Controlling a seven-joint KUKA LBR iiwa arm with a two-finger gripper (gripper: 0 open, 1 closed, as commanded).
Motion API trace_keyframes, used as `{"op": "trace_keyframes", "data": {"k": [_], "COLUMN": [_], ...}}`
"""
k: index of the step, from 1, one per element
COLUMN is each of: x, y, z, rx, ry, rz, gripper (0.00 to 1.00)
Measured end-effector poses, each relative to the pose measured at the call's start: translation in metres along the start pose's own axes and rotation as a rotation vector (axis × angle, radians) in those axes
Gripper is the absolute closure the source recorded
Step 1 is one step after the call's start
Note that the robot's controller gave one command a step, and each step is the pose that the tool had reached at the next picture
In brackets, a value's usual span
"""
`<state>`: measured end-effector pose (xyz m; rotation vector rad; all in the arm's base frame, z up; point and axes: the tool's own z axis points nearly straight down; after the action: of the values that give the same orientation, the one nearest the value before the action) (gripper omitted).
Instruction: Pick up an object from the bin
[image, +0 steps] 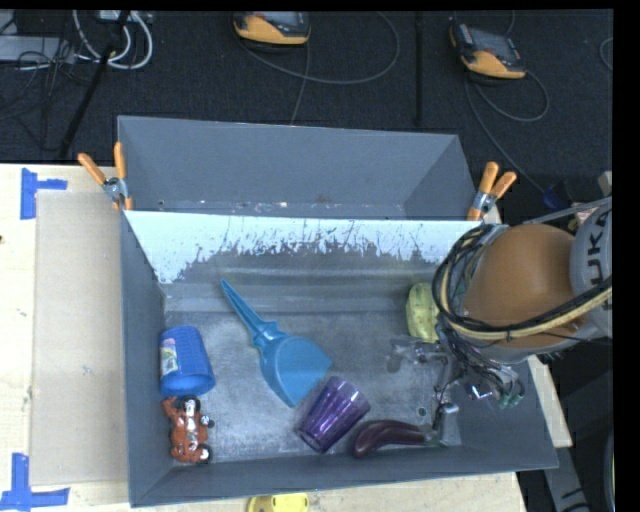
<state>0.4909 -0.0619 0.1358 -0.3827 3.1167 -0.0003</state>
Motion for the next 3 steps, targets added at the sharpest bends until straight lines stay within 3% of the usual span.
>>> {"op": "trace_keyframes", "data": {"k": [1,2,3], "x": [0.002,-0.011,-0.011], "y": [0.043,0.059,0.059], "z": [0.046,0.066,0.066], "rx": [0.000,0.000,0.000], "ry": [-0.001,0.001,0.001], "rz": [-0.085,0.154,0.153], "gripper": [0.00,1.00,1.00]}}
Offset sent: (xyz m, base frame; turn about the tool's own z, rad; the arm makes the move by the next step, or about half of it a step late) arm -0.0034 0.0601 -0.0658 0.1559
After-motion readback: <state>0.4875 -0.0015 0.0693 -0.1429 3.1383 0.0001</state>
